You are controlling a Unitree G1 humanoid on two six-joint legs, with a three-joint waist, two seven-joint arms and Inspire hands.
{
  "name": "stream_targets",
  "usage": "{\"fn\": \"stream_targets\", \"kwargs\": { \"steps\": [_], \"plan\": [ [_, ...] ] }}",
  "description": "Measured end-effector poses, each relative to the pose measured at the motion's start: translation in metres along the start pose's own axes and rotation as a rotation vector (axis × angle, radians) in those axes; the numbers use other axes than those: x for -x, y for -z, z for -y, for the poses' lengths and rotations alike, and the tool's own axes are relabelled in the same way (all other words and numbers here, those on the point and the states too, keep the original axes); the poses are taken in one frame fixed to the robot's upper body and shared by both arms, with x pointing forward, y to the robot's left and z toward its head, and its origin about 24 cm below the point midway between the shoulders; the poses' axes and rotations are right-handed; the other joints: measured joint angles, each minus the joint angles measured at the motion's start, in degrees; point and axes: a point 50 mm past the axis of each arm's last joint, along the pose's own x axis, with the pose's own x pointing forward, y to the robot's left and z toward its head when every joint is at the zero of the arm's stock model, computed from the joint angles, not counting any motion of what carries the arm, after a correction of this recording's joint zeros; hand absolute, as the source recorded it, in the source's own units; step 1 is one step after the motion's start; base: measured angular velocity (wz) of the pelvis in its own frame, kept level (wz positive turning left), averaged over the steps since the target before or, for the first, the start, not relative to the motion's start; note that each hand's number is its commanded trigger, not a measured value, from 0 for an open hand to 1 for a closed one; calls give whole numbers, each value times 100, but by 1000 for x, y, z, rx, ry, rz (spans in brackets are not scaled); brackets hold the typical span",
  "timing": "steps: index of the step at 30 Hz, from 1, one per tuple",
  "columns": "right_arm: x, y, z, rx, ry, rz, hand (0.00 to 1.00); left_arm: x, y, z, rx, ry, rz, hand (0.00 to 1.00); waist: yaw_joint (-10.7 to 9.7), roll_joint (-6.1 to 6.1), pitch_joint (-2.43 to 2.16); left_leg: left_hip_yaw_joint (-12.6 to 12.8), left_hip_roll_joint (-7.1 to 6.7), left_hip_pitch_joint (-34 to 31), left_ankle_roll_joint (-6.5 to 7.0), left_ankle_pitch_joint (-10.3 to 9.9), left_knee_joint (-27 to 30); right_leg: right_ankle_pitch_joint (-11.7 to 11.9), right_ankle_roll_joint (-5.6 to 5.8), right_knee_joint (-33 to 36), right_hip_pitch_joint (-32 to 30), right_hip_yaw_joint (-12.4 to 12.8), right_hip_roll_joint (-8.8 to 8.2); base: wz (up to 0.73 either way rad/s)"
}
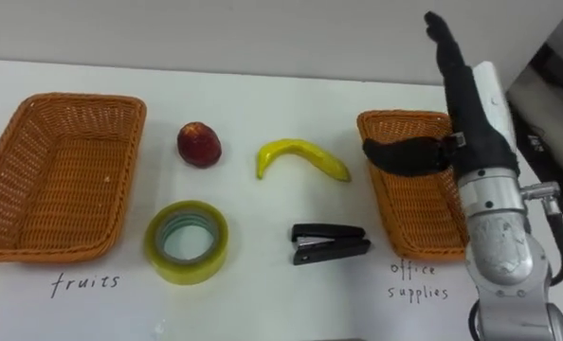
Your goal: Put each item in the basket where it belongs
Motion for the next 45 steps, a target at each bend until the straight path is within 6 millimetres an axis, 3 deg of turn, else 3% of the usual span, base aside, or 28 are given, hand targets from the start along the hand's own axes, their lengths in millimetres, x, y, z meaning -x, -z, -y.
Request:
{"fn": "stream_targets", "kwargs": {
  "steps": [8, 18, 33, 45],
  "plan": [
    [1, 2, -11, 44, -133, -20, 0, -1, -1, 3, -23, 13, -1, 0, 15, 106, -4, -42, 2, 0, 0, 0, -8, 5, -5, 4, 17, -36, -4, 1],
    [2, 6, -17, 55, -243, -61, 0, -1, -2, 0, -29, 0, 1, 0, 72, -32, 1, -96, -3, -6, 0, 0, 12, 20, -5, -66, 78, -93, -7, 3],
    [5, 7, -33, 183, -399, -96, 0, -2, -5, 3, -33, 11, -2, 0, 173, 37, 46, -104, -2, -14, 1, 0, -23, 38, -4, -78, 71, -92, -5, 0],
    [6, 8, -35, 189, -445, -103, 0, -2, -6, 4, -42, 13, 0, 0, 181, 21, 35, -98, -2, -4, 6, 4, -6, 38, -4, -78, 59, -80, -6, 0]
  ]
}}
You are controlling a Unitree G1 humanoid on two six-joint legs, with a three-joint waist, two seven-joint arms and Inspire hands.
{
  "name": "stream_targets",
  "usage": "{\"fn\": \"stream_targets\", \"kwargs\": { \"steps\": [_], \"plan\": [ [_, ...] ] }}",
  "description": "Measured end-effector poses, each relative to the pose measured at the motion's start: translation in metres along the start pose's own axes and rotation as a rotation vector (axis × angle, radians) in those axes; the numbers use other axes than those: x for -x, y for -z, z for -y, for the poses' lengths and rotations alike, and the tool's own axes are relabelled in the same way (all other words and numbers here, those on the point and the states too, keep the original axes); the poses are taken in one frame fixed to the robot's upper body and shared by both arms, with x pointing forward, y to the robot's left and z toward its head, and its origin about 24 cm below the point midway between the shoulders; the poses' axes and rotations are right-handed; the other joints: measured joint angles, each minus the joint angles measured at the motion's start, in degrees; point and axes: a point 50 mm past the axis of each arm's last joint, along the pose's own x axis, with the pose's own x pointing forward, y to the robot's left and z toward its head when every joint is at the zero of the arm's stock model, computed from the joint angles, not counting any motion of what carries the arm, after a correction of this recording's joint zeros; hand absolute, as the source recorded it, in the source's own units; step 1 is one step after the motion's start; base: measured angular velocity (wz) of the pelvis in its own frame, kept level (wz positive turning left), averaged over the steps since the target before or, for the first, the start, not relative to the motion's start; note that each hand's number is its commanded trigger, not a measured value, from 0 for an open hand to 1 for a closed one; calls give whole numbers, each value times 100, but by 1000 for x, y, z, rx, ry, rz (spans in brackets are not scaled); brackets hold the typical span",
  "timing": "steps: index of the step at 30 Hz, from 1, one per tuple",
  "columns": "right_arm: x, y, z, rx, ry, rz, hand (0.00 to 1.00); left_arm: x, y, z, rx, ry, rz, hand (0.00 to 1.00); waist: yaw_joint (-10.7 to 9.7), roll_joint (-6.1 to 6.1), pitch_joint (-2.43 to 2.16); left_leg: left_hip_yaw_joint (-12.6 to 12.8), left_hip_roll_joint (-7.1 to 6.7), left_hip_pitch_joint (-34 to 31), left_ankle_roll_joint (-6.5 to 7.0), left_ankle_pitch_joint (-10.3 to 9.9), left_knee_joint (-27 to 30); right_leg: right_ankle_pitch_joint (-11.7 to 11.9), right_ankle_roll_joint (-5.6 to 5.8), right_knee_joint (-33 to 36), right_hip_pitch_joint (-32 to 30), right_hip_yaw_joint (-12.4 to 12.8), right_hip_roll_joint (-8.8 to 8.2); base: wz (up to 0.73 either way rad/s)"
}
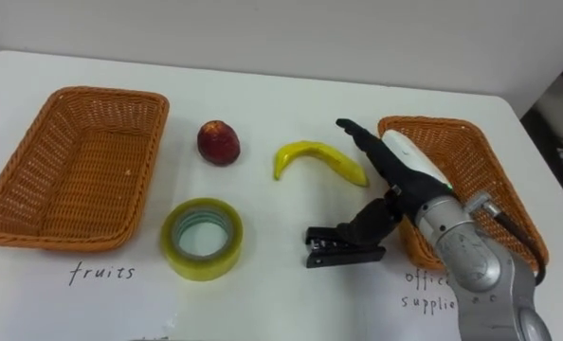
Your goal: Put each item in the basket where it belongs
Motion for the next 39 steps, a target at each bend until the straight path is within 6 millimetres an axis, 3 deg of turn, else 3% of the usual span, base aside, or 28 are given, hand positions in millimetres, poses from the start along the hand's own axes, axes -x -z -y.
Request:
{"fn": "stream_targets", "kwargs": {
  "steps": [4, 10, 16, 23, 30, 35, 39],
  "plan": [
    [0, -1, -1, 0, -26, 2, 0, 0, -1, 0, -1, 1, 1, 0, 35, -59, -36, 4, 0, 0, 0, 0, -6, 0, 0, 5, -6, 2, -2, 0],
    [-1, -6, 1, 2, -47, 26, 0, -1, -5, 1, -3, 12, 13, 0, 140, -133, -39, 5, 1, 5, 0, 1, -1, 0, 0, 5, 3, -4, -3, 0],
    [-1, -11, 3, -27, -53, 64, 0, -1, -6, 0, -4, 14, 14, 0, 149, -150, -30, 1, 24, 6, 5, 5, -1, 5, 6, 2, 10, -8, -13, 0],
    [-2, -15, 4, -29, -63, 83, 0, -1, -8, 0, -22, 20, 18, 0, 143, -163, 10, 2, 27, -34, 5, 4, -5, 6, 4, 2, -23, -15, -5, 0],
    [-4, -21, 8, -17, -59, 107, 0, -2, -10, 2, -32, 41, 24, 0, 154, -172, 4, 9, 0, -140, 5, 5, 27, 22, 1, -9, -116, -19, 2, 0],
    [-4, -29, 1, -7, -130, 127, 0, -2, -14, 4, -42, 59, 36, 0, 199, -227, -36, 20, 4, -187, 2, 9, 28, 26, -4, -8, -178, 2, -3, -1],
    [-5, -29, -10, -1, -220, 101, 0, -2, -17, 7, -44, 85, 39, 0, 273, -266, -24, 24, 34, -183, 7, 12, 29, 37, 2, -11, -176, 31, -27, -2]
  ]
}}
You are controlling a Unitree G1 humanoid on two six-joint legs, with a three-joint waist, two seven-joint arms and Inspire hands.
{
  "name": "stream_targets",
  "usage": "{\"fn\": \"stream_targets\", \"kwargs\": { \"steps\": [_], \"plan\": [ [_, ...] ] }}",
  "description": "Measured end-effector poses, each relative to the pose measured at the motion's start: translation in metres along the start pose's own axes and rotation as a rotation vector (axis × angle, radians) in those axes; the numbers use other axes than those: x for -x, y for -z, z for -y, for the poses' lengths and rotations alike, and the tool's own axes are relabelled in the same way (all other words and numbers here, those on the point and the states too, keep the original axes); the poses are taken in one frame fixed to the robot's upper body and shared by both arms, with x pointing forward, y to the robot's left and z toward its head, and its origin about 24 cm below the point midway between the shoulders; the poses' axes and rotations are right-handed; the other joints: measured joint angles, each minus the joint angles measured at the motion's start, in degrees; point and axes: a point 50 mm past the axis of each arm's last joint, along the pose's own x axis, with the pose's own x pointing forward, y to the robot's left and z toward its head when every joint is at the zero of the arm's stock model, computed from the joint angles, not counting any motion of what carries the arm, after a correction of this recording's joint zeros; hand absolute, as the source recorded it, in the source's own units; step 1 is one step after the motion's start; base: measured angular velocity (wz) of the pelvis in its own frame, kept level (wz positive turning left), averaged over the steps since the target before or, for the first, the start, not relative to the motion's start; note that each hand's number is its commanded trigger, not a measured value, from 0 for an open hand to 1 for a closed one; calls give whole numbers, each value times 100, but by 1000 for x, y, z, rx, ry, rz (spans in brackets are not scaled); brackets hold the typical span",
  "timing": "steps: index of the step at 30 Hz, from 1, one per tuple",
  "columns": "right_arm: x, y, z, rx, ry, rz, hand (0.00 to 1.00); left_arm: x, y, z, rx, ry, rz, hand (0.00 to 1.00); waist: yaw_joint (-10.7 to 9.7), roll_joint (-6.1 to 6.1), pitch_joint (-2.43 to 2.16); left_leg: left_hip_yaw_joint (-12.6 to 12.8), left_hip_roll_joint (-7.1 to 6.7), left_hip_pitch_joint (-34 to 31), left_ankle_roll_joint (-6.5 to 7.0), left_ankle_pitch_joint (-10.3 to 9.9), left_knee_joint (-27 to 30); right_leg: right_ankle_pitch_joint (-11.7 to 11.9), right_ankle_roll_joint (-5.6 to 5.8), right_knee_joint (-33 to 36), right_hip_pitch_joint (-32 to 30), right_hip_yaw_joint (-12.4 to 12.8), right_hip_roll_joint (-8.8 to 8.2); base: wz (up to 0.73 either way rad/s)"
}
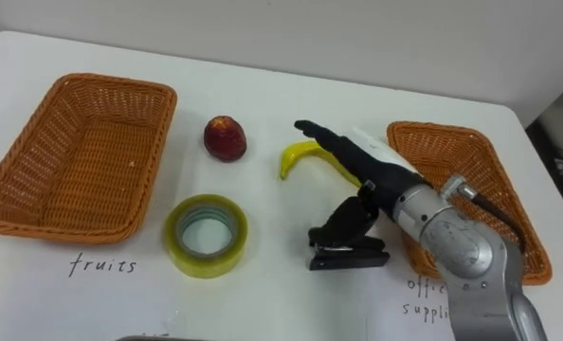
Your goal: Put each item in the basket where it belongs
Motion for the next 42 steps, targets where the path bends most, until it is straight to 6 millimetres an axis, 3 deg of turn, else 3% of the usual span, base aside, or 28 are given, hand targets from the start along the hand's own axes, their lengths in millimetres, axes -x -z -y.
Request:
{"fn": "stream_targets", "kwargs": {
  "steps": [20, 42],
  "plan": [
    [-1, 24, -21, 0, -211, -199, 0, 0, 4, -1, 7, -29, -37, 0, 21, 49, 48, -23, -9, 18, 17, 18, -59, 32, 8, -7, 34, 13, 17, 1],
    [0, 40, -22, 40, -224, -299, 0, 0, 5, -2, 21, -38, -37, 0, -37, 33, 37, -56, -23, 11, 29, 25, -11, 33, 11, -9, 74, -83, -42, 0]
  ]
}}
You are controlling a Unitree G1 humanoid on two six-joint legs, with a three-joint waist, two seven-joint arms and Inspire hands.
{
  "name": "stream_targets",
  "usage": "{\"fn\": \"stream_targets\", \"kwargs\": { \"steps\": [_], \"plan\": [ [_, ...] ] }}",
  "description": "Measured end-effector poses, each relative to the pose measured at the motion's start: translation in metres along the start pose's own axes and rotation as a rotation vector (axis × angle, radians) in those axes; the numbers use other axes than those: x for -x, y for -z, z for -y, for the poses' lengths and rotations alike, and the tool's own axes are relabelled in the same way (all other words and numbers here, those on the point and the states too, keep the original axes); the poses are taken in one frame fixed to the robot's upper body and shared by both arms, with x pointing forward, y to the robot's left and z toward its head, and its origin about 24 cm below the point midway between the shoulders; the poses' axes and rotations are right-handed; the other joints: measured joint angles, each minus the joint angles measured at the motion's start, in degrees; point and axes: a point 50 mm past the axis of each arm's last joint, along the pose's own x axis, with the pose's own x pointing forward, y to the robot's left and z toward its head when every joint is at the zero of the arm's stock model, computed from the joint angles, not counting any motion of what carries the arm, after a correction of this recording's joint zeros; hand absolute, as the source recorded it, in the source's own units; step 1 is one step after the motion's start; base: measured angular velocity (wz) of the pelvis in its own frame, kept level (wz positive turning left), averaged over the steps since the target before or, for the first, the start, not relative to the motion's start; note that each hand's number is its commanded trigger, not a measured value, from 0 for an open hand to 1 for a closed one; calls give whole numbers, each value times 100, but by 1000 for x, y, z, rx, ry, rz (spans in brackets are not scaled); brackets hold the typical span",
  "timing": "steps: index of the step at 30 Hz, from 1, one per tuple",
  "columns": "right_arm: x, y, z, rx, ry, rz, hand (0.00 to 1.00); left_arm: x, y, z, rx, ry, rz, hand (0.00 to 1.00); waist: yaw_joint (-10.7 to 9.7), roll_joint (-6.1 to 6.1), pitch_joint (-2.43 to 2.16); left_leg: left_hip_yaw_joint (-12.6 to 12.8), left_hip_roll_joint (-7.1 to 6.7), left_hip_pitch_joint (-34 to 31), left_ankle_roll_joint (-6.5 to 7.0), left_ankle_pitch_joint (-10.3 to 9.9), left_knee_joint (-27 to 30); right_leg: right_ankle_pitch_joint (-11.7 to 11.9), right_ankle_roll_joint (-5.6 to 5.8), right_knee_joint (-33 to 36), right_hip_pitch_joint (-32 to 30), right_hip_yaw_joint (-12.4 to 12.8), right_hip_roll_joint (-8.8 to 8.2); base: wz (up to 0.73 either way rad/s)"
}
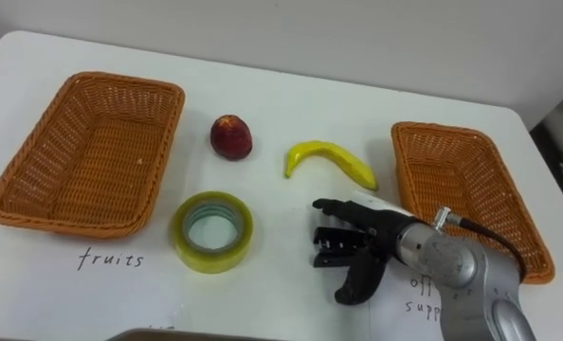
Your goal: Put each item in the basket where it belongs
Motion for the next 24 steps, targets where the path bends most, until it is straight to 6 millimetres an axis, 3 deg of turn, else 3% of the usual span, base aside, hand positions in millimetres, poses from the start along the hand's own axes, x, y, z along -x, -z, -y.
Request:
{"fn": "stream_targets", "kwargs": {
  "steps": [24],
  "plan": [
    [-5, 8, -3, 6, 7, -38, 0, 0, 0, -1, 6, -4, -5, 0, 69, -38, -19, 0, -22, 7, 24, 16, 6, 14, 22, 7, 1, -1, 11, 0]
  ]
}}
